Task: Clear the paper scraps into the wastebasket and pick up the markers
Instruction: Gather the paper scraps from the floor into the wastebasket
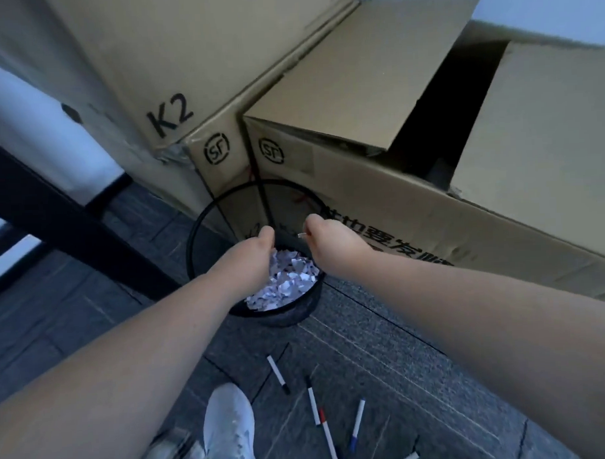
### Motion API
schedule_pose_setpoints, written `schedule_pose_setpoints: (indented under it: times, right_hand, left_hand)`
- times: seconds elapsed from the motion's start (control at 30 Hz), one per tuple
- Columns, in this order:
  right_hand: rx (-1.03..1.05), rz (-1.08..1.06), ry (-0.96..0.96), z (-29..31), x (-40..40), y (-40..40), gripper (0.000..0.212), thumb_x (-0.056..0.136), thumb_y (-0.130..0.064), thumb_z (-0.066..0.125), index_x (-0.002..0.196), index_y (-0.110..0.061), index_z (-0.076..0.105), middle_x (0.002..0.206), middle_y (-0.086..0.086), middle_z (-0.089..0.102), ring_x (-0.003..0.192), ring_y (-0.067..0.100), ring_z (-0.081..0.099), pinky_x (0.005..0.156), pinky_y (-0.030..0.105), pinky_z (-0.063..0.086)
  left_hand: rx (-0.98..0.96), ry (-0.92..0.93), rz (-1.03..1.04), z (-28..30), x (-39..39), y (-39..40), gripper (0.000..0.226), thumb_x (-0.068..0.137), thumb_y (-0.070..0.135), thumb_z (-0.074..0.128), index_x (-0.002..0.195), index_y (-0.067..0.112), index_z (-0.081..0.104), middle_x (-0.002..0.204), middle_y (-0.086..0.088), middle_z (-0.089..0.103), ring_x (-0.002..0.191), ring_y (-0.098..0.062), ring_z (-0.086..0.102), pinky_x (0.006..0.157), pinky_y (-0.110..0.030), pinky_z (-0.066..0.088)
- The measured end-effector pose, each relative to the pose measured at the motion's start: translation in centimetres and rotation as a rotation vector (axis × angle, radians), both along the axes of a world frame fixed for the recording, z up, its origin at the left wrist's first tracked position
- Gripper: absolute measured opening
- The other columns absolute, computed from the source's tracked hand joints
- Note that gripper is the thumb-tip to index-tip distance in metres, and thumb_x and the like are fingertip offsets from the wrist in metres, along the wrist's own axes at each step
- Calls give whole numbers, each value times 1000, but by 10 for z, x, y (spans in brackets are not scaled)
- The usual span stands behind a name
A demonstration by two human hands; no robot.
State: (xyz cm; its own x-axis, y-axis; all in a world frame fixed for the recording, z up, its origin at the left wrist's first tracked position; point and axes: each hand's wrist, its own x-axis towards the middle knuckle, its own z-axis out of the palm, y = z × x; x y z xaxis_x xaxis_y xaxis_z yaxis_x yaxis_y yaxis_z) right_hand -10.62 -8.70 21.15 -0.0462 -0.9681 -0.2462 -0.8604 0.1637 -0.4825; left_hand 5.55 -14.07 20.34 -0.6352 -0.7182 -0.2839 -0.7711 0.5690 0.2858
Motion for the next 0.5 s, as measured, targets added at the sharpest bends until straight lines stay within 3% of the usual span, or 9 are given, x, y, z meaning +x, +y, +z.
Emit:
schedule_pose_setpoints:
  times: [0.1, 0.23, 0.3, 0.33, 0.37, 0.43, 0.5]
  right_hand:
    - [-7, 13, -32, -16, 13, -28, 9, 96, -9, 41, 88, -9, 36, 68, 1, 39, 58, 22, 41, 46, 31, 22]
    - [8, 32, 6, -34, 29, -56, 5, 91, -10, 40, 86, -10, 41, 88, 7, 43, 85, 30, 48, 68, 35, 38]
    - [40, 71, 102, -40, 35, -65, 22, 94, -22, 37, 104, -9, 51, 111, 12, 51, 107, 32, 48, 85, 39, 39]
    - [66, 94, 146, -42, 37, -68, 32, 95, -26, 35, 119, -11, 49, 126, 11, 48, 120, 31, 43, 95, 42, 35]
    - [85, 121, 176, -45, 38, -70, 41, 95, -30, 34, 133, -15, 42, 140, 8, 40, 131, 28, 33, 103, 44, 29]
    - [118, 209, 241, -51, 38, -69, 53, 97, -35, 29, 146, -17, 19, 156, 2, 16, 144, 19, 8, 115, 47, 12]
    - [129, 272, 316, -57, 36, -65, 60, 98, -42, 24, 149, -16, 6, 158, -1, 2, 144, 15, -6, 116, 47, 0]
  left_hand:
    - [40, 53, 72, -20, 11, -15, 22, 89, 5, 50, 86, 14, 30, 76, -13, 50, 68, -34, 54, 58, -44, 43]
    - [34, 191, 141, -40, 18, -30, 12, 95, 11, 41, 84, 9, 38, 86, -12, 45, 81, -35, 50, 71, -46, 44]
    - [-21, 123, 140, -46, 20, -35, 25, 99, 26, 35, 99, 5, 49, 109, -14, 50, 107, -35, 49, 87, -47, 42]
    - [-44, 8, 143, -47, 21, -37, 39, 99, 36, 29, 118, 7, 48, 131, -10, 45, 126, -31, 38, 100, -48, 35]
    - [-59, -117, 141, -48, 24, -38, 51, 99, 44, 21, 137, 13, 36, 150, -3, 27, 140, -23, 18, 111, -50, 20]
    - [-75, -286, 118, -49, 29, -38, 65, 94, 56, 9, 149, 22, 5, 158, 8, -7, 144, -14, -13, 113, -51, -8]
    - [-80, -370, 107, -50, 34, -38, 73, 90, 64, 3, 149, 22, -7, 156, 7, -17, 142, -15, -21, 112, -51, -15]
